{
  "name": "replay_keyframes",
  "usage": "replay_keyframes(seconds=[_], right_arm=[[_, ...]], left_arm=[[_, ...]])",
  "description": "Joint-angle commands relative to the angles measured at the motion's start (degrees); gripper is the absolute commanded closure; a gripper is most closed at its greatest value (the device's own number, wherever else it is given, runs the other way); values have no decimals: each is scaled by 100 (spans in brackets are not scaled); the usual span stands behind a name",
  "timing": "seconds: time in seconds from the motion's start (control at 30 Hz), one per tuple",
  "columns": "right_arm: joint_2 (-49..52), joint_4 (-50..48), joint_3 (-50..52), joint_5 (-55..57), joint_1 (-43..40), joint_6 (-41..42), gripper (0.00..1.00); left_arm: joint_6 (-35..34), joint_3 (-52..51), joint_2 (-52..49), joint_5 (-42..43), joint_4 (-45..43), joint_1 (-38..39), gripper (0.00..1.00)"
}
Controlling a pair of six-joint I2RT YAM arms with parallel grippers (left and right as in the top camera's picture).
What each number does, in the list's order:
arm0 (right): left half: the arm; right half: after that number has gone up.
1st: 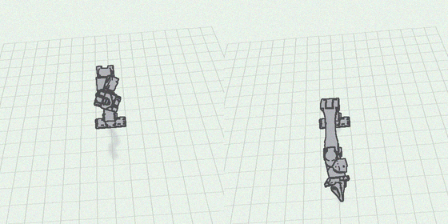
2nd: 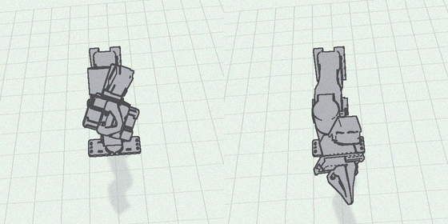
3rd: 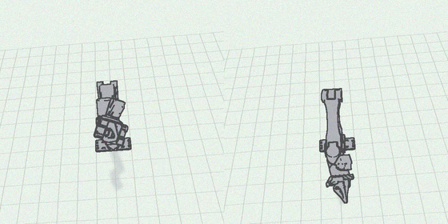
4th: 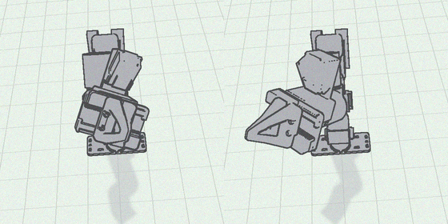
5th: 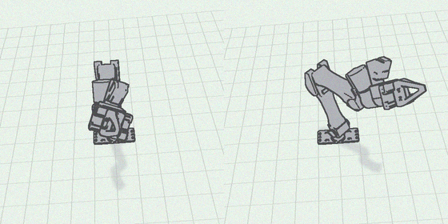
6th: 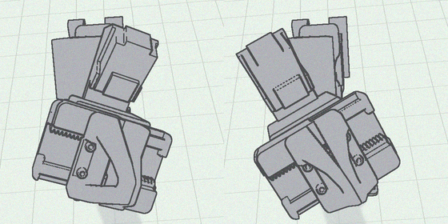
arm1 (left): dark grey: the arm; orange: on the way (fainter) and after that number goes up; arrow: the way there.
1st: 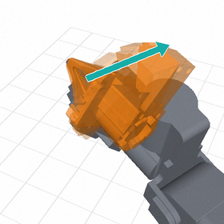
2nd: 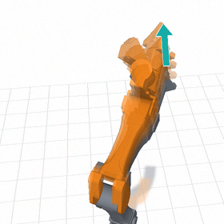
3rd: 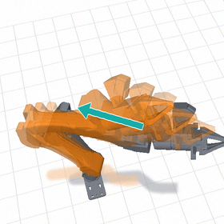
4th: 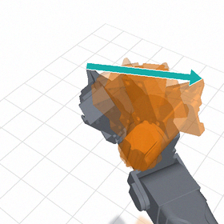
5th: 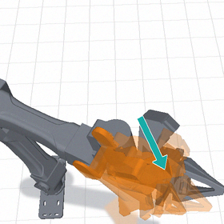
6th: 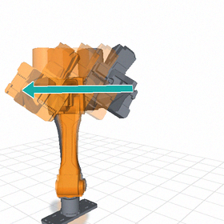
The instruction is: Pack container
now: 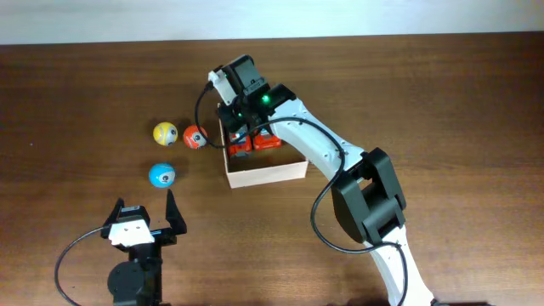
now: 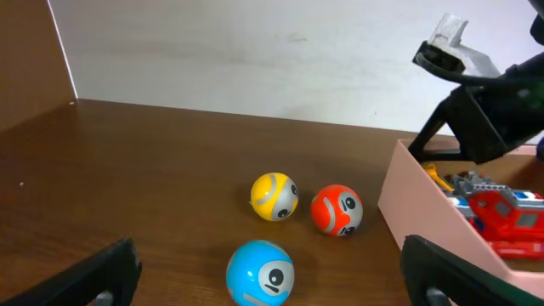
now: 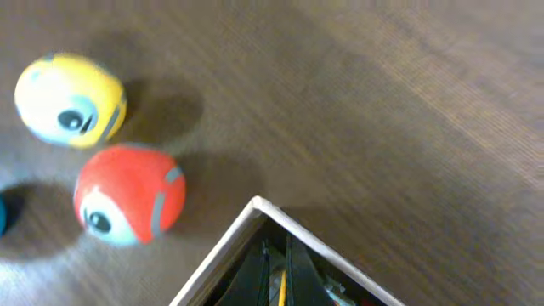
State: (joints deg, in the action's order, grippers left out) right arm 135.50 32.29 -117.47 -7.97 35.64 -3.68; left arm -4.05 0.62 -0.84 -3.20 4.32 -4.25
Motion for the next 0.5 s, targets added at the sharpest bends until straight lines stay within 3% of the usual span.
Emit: replay_keyframes(seconds=[0.0, 0.47], right_arm=[[74, -136, 20, 483, 35, 402, 96], [74, -317, 20, 715, 31, 588, 96]], left_arm=[[70, -11, 48, 44, 26, 24, 1], [70, -11, 48, 44, 26, 24, 1]])
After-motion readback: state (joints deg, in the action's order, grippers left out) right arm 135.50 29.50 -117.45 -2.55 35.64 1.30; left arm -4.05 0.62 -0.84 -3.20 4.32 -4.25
